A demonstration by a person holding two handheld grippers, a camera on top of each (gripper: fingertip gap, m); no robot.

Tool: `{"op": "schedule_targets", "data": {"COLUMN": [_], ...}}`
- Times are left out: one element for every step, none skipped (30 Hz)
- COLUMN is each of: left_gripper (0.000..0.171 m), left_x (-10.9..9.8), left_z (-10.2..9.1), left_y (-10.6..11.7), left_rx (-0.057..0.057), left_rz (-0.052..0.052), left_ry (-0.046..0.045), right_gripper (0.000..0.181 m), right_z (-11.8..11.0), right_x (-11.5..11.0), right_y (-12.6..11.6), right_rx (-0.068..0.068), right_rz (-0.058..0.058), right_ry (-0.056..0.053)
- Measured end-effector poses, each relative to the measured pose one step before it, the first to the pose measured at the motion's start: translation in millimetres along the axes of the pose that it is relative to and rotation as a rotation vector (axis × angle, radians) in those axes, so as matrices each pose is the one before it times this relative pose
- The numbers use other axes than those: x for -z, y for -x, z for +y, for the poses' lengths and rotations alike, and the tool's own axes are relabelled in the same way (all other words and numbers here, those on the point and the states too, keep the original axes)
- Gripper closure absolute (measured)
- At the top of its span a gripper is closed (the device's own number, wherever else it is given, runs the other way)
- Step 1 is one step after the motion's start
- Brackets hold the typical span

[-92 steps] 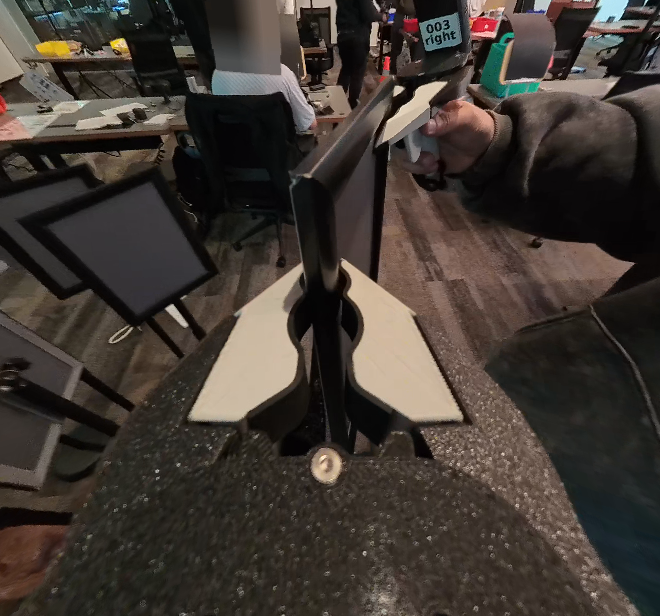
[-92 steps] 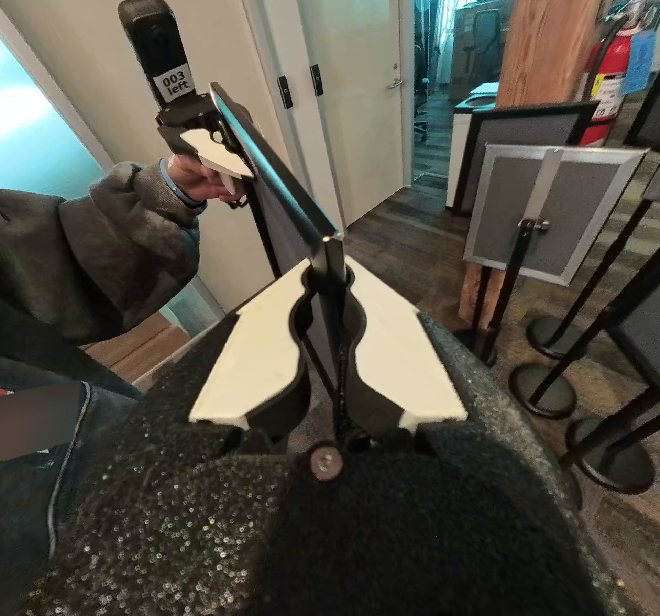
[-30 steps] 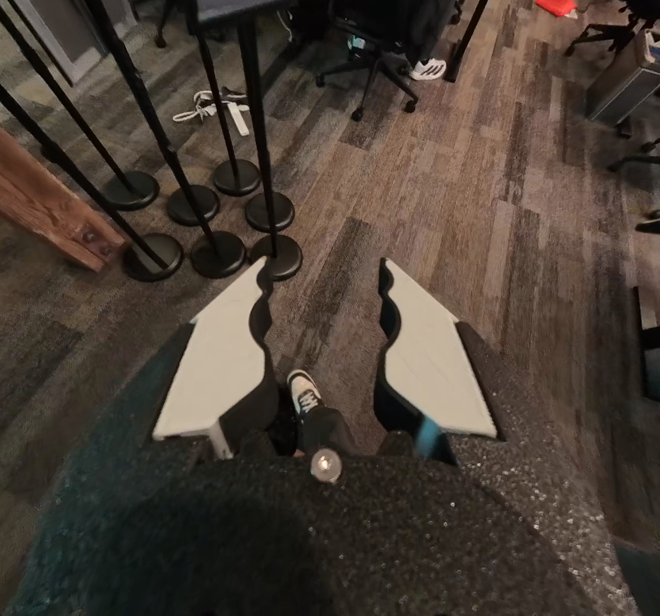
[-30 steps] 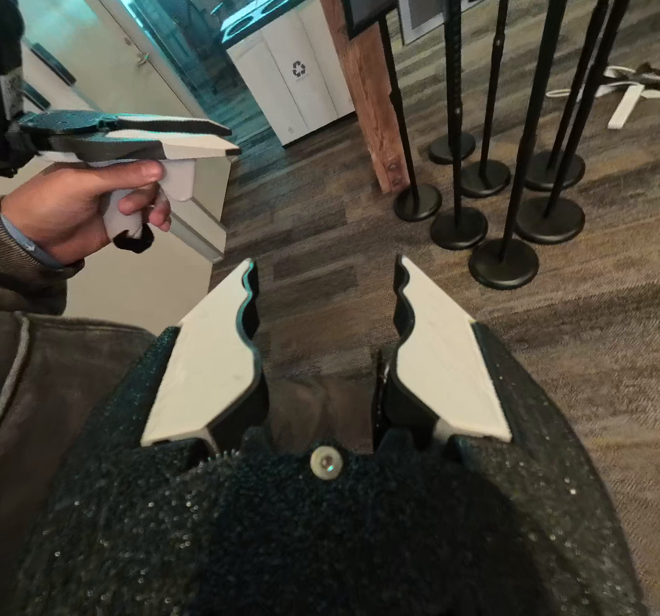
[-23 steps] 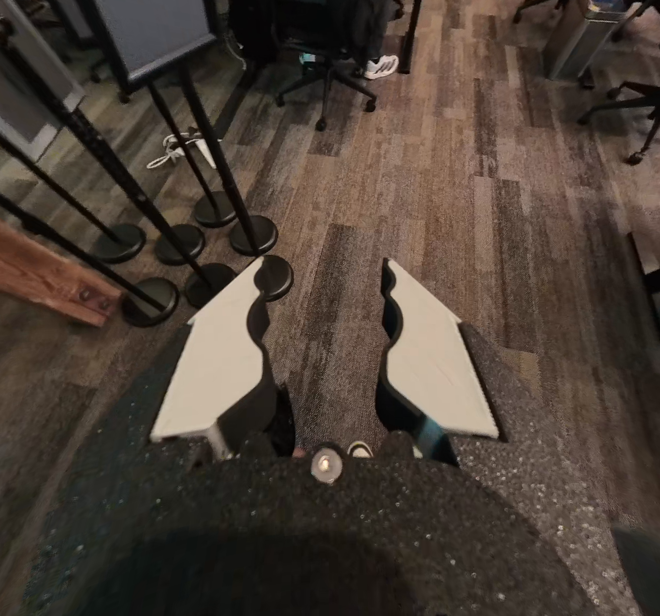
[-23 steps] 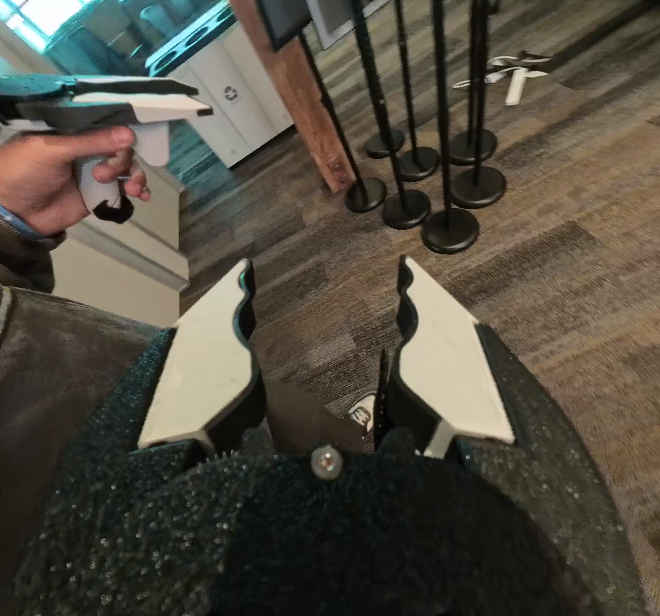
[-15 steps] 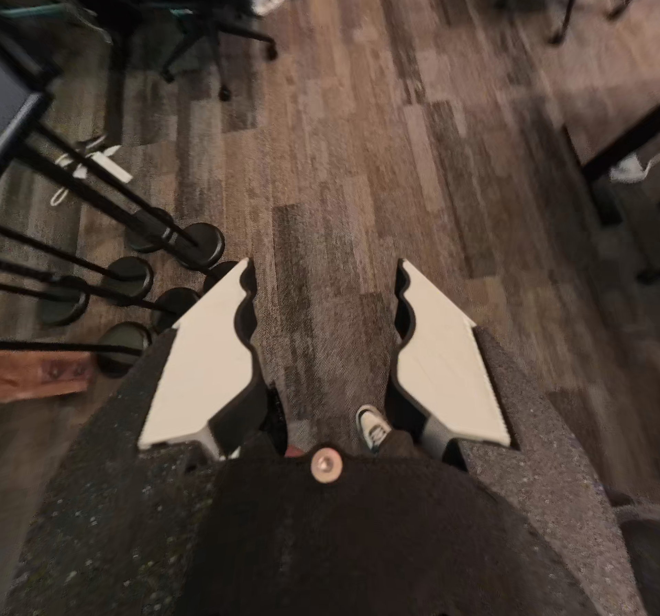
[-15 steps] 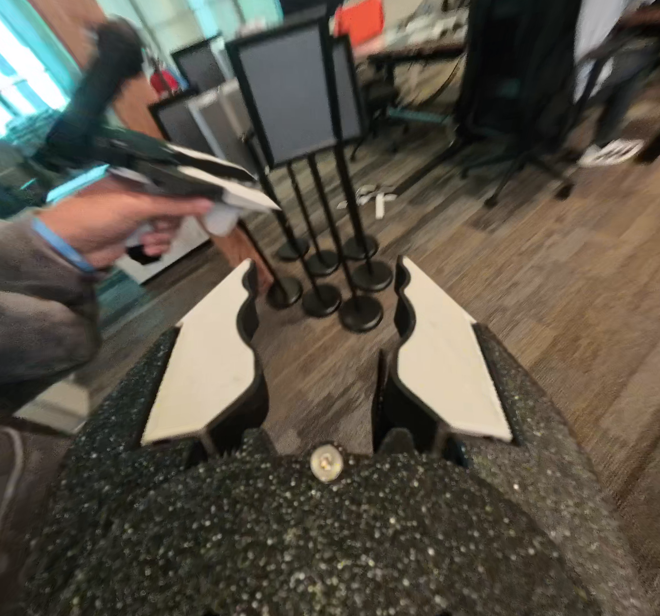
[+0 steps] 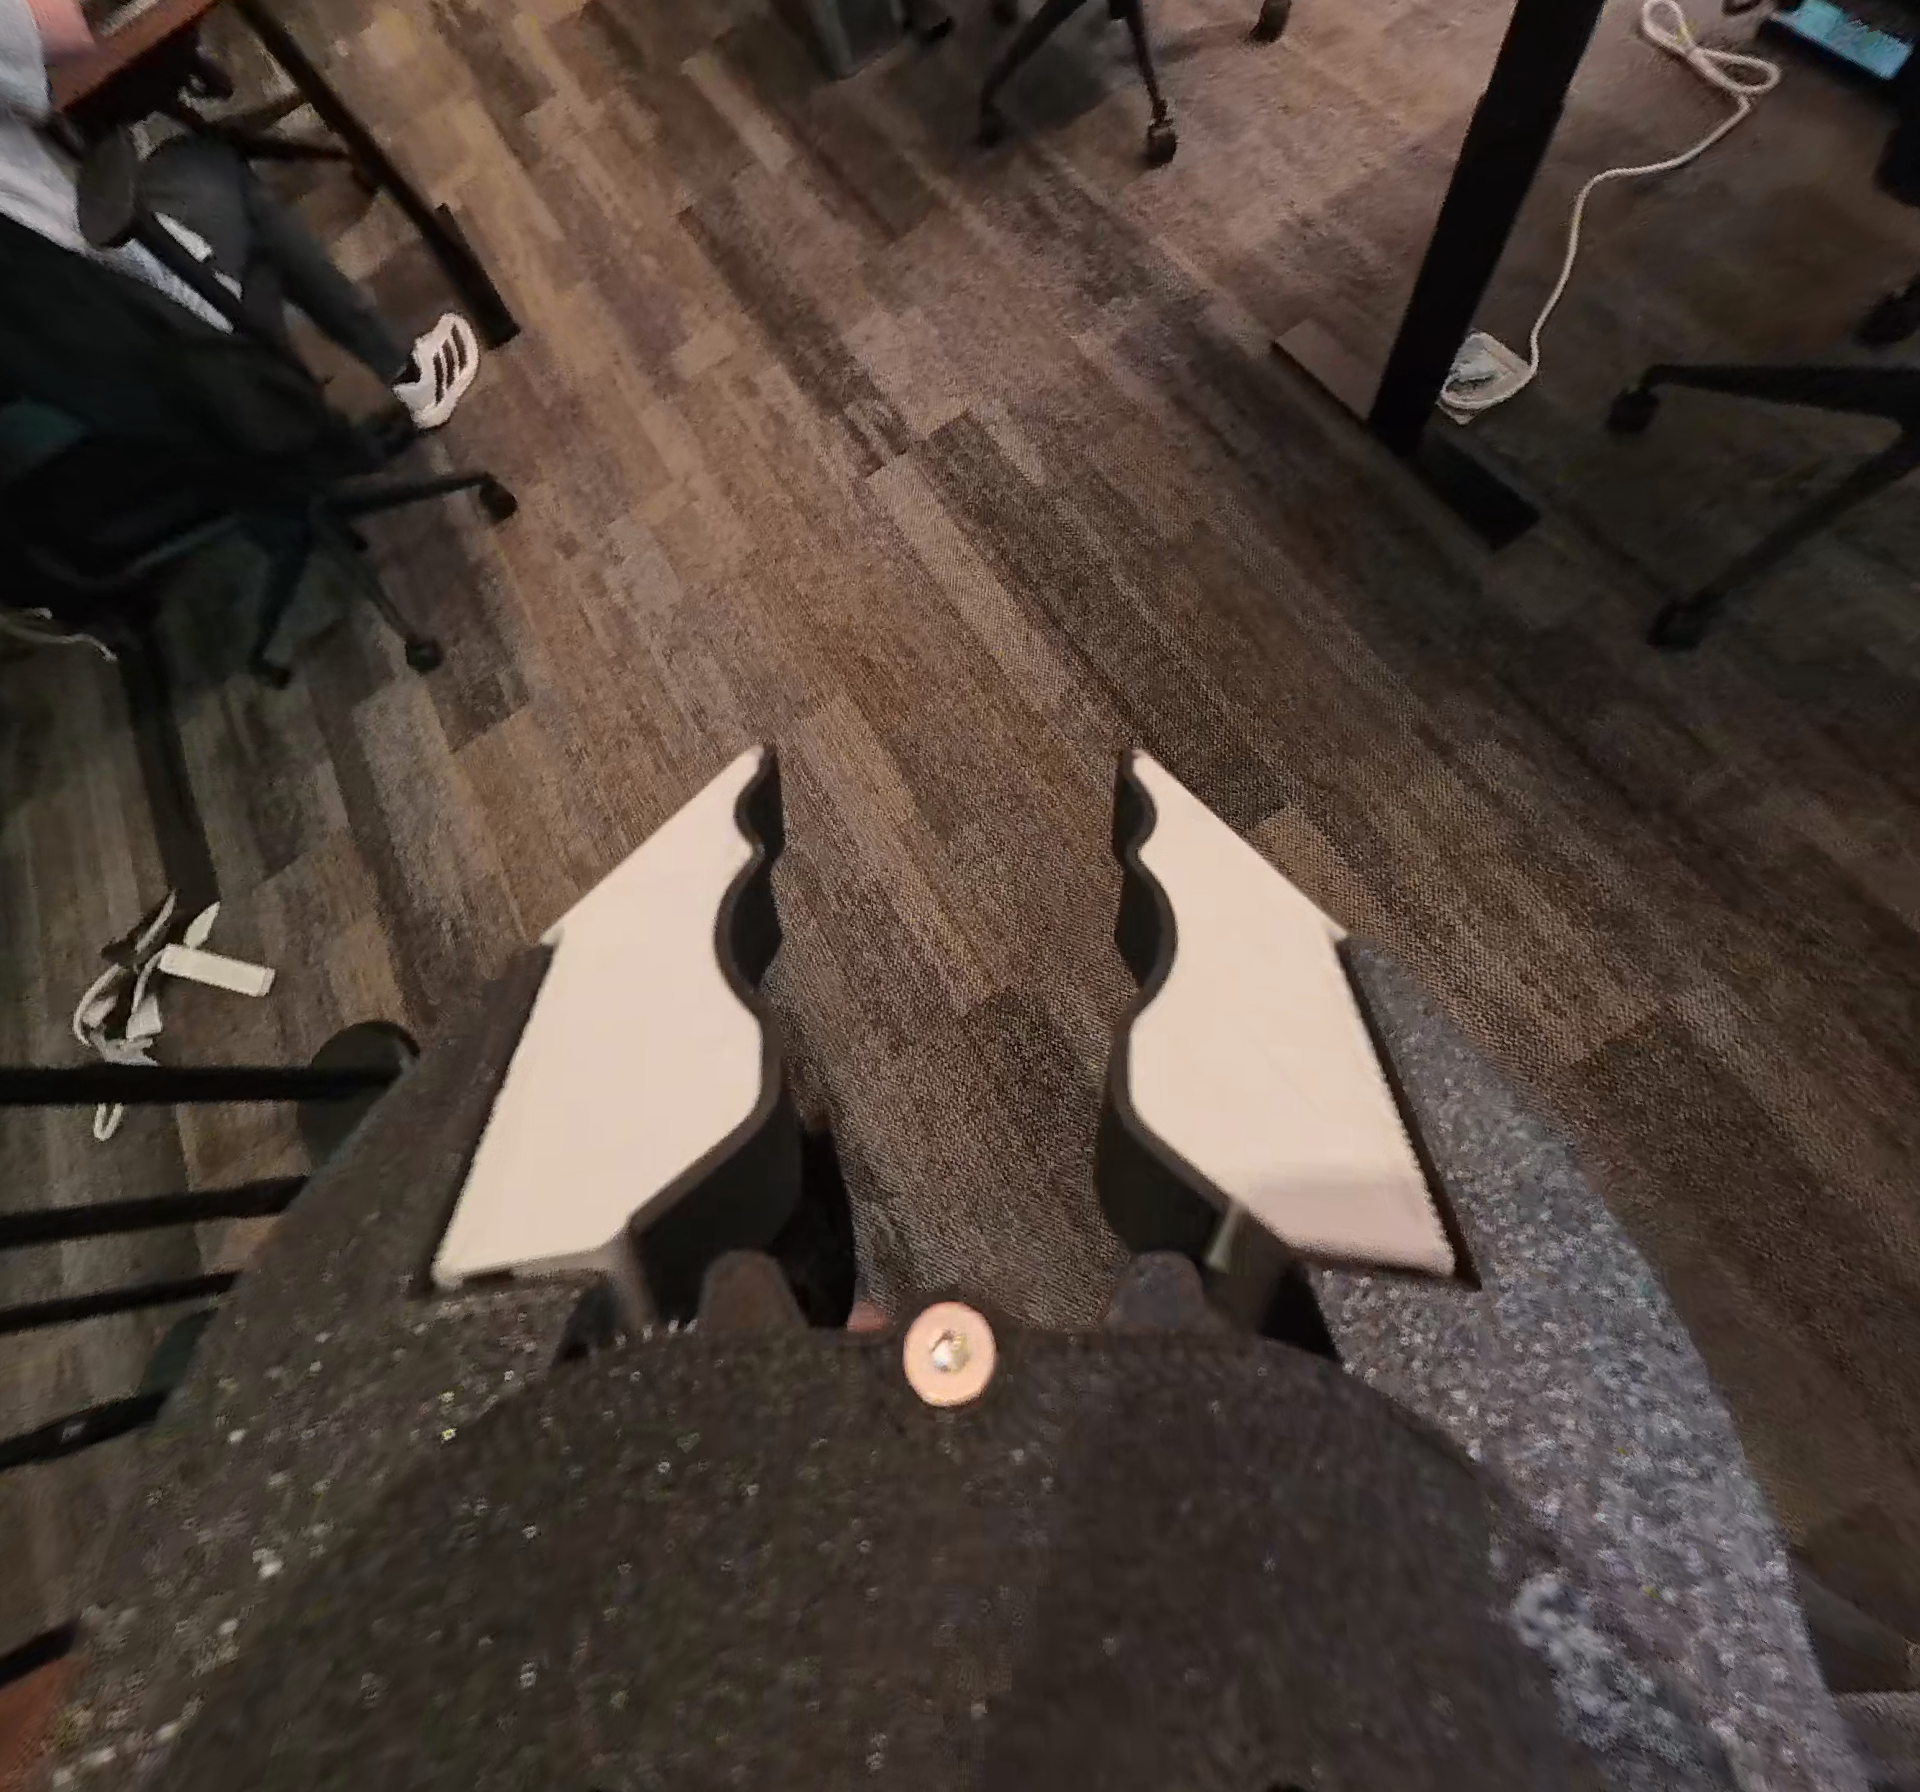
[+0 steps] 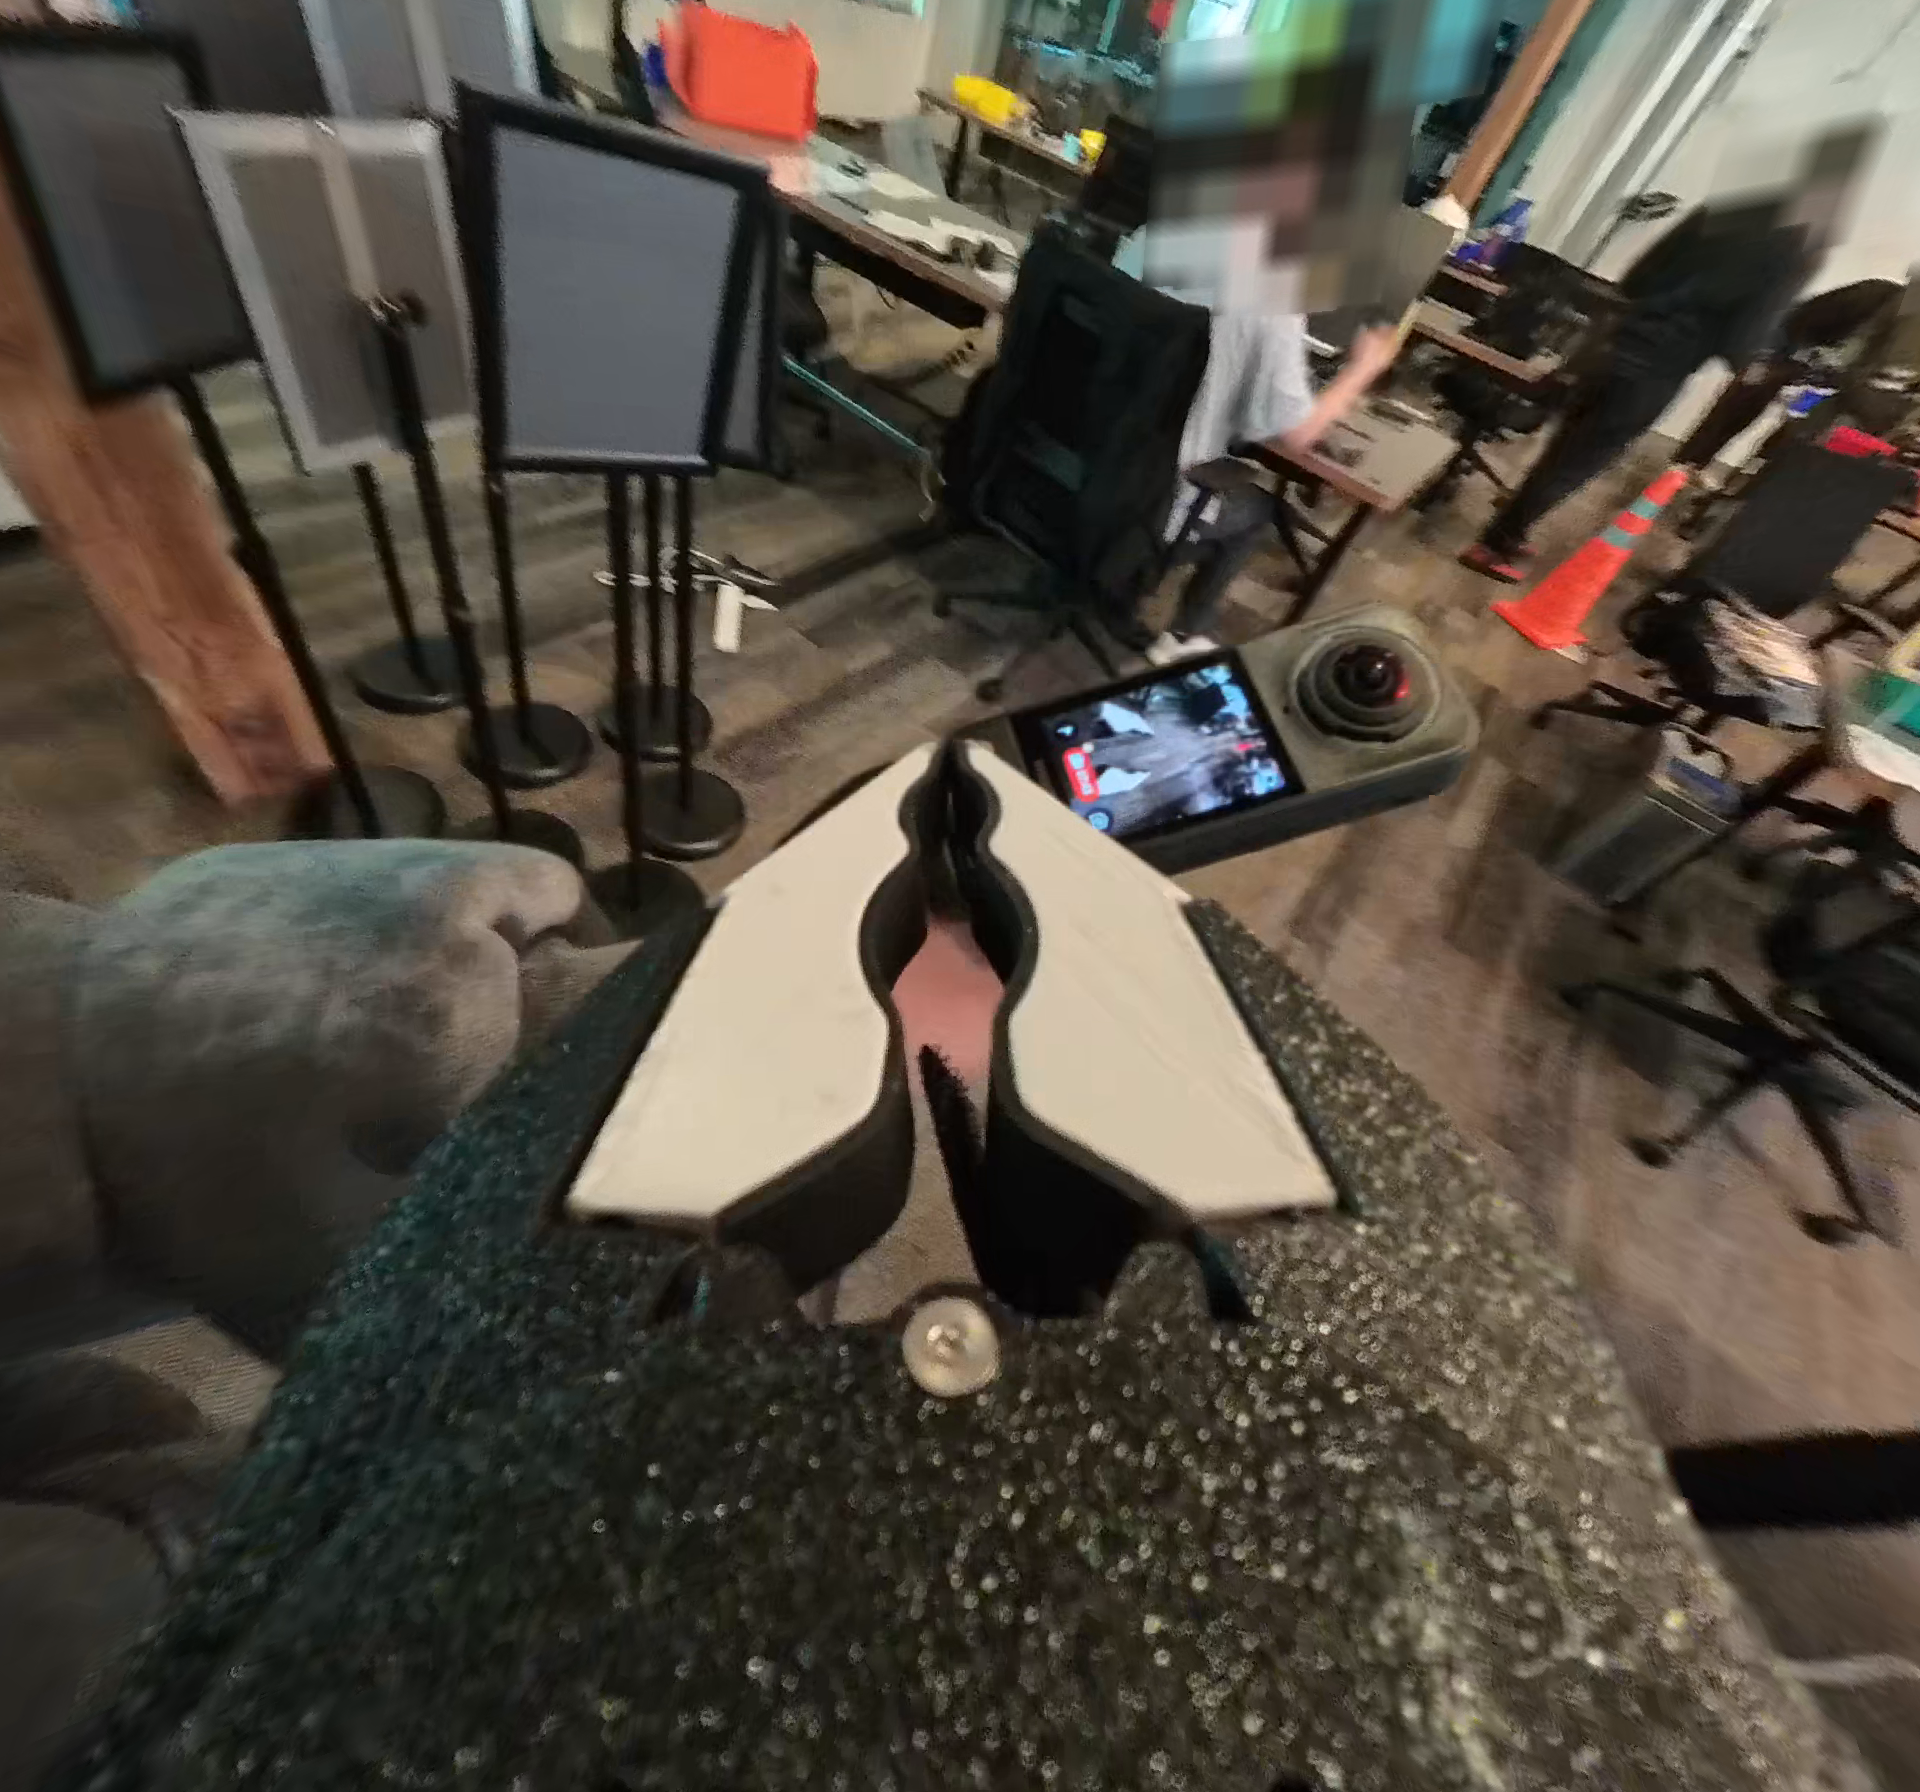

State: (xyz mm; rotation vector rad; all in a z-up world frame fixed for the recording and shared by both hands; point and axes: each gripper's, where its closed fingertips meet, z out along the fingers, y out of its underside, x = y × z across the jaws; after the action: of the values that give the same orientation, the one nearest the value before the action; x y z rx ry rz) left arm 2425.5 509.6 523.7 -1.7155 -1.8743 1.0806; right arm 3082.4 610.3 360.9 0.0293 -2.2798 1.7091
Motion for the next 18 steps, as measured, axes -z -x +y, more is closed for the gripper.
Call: {"op": "schedule_targets", "data": {"left_gripper": [0.108,0.108,0.108,0.108,0.108,0.108,0.108,0.108,0.108,0.108,0.108,0.108,0.108,0.109,0.113,0.115,0.116,0.116], "left_x": [1.13,1.41,1.69,1.63,1.59,1.12,0.71,0.09,0.34,0.70,1.43,1.83,1.17,0.11,0.30,1.59,2.37,1.29], "left_z": [-2.52,-2.34,-1.75,-1.26,-0.69,-0.23,0.66,1.26,1.17,1.03,0.05,-1.13,-1.41,-0.51,0.60,0.65,-1.20,-0.61], "left_y": [-6.80,-5.10,-4.25,-3.82,-2.92,-2.81,-2.51,-1.24,-0.90,-0.45,0.17,1.40,2.03,1.91,1.72,1.96,1.41,4.90], "left_rx": [-0.0204,-0.0162,-0.0088,-0.0034,-0.0037,-0.0052,-0.0020,-0.0012,-0.0066,-0.0034,-0.0034,-0.0015,0.0010,-0.0015,0.0006,-0.0003,-0.0002,0.0137], "left_rz": [-0.0030,-0.0045,-0.0012,0.0029,0.0020,0.0021,0.0019,-0.0057,-0.0071,-0.0052,-0.0025,-0.0054,-0.0077,-0.0059,-0.0078,-0.0091,0.0035,0.0087], "left_ry": [-0.00663,-0.00843,-0.00806,-0.00502,-0.00228,-0.00181,0.00141,0.00407,0.00327,0.00546,0.00288,-0.00517,-0.01064,-0.00695,-0.00195,0.00076,-0.00423,-0.00711], "right_gripper": [0.181,0.181,0.181,0.181,0.181,0.181,0.181,0.181,0.181,0.181,0.181,0.181,0.181,0.181,0.181,0.181,0.181,0.181], "right_z": [4.18,3.29,3.06,2.97,2.67,3.65,1.04,1.73,1.22,0.61,-0.67,-1.07,-0.46,0.03,-0.01,-1.33,-5.68,-13.31], "right_x": [2.99,2.98,2.76,2.35,1.63,0.90,1.71,1.18,1.33,1.57,1.75,1.31,0.59,0.05,-0.08,0.97,4.24,9.43], "right_y": [-3.87,-3.44,-2.42,-2.04,-0.17,0.32,-0.24,0.27,0.47,0.27,0.26,1.29,1.76,1.37,1.25,1.10,2.49,0.25], "right_rx": [0.0113,-0.0008,-0.0102,-0.0120,-0.0070,-0.0051,-0.0056,-0.0040,-0.0001,-0.0034,-0.0076,-0.0017,-0.0004,-0.0086,-0.0245,-0.0178,-0.0009,-0.0050], "right_rz": [0.0283,0.0184,0.0057,0.0005,-0.0106,-0.0103,-0.0044,-0.0057,-0.0039,0.0019,0.0055,0.0031,-0.0020,-0.0092,-0.0242,-0.0280,-0.0301,-0.0125], "right_ry": [0.0107,0.0087,0.0091,0.0100,0.0083,0.0146,0.0015,0.0118,0.0093,0.0087,0.0030,-0.0028,-0.0002,0.0039,0.0158,0.0149,-0.0099,-0.0625]}}
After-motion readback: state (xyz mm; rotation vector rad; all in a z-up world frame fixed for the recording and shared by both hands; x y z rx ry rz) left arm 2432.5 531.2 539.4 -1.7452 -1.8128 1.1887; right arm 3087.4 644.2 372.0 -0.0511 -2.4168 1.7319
